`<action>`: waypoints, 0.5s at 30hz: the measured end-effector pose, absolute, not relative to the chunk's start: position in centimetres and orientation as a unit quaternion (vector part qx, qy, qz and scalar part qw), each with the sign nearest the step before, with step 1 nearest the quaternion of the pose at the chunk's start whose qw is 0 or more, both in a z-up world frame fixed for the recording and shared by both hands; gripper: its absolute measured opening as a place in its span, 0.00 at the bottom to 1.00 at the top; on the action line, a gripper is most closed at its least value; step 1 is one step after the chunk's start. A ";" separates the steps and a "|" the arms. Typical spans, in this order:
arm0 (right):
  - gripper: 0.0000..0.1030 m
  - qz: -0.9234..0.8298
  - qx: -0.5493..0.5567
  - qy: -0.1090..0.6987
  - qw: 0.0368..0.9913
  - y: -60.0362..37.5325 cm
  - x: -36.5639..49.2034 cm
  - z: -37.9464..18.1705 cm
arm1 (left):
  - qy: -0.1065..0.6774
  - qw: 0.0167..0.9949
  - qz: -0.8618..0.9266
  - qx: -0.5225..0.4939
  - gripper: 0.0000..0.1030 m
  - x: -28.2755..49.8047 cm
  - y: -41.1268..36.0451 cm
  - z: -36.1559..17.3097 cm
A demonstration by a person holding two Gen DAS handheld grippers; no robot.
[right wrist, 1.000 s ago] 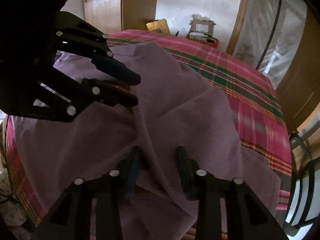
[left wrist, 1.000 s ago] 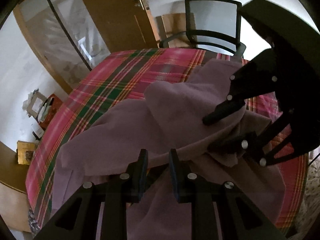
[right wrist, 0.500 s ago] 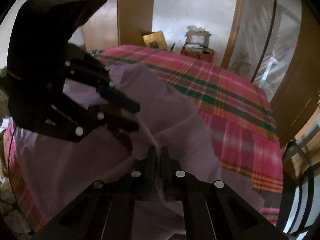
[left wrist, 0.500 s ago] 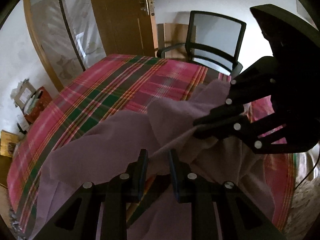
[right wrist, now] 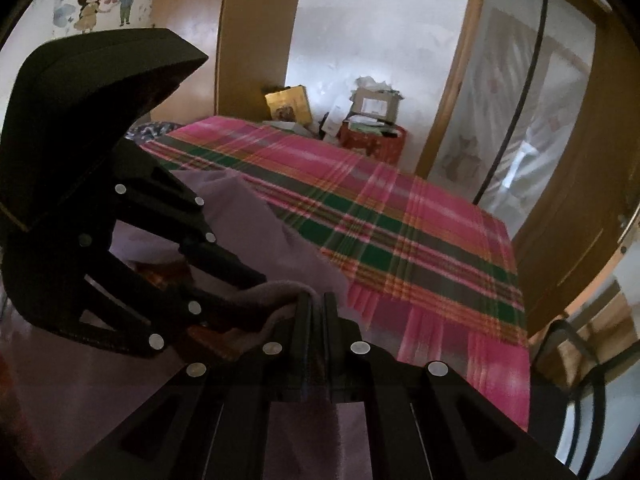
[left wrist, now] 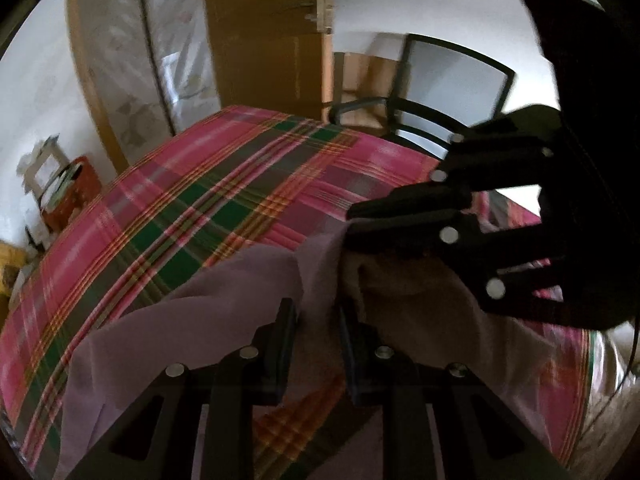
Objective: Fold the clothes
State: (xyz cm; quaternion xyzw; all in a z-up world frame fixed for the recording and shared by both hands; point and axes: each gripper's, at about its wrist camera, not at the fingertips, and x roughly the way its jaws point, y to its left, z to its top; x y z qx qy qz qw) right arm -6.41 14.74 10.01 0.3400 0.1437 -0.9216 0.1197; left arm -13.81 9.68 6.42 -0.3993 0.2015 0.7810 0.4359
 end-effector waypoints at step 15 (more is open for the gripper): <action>0.05 -0.920 0.298 0.229 0.107 13.9 -14.2 10.1 | 0.100 0.371 0.818 -0.428 0.21 -21.1 8.3 6.6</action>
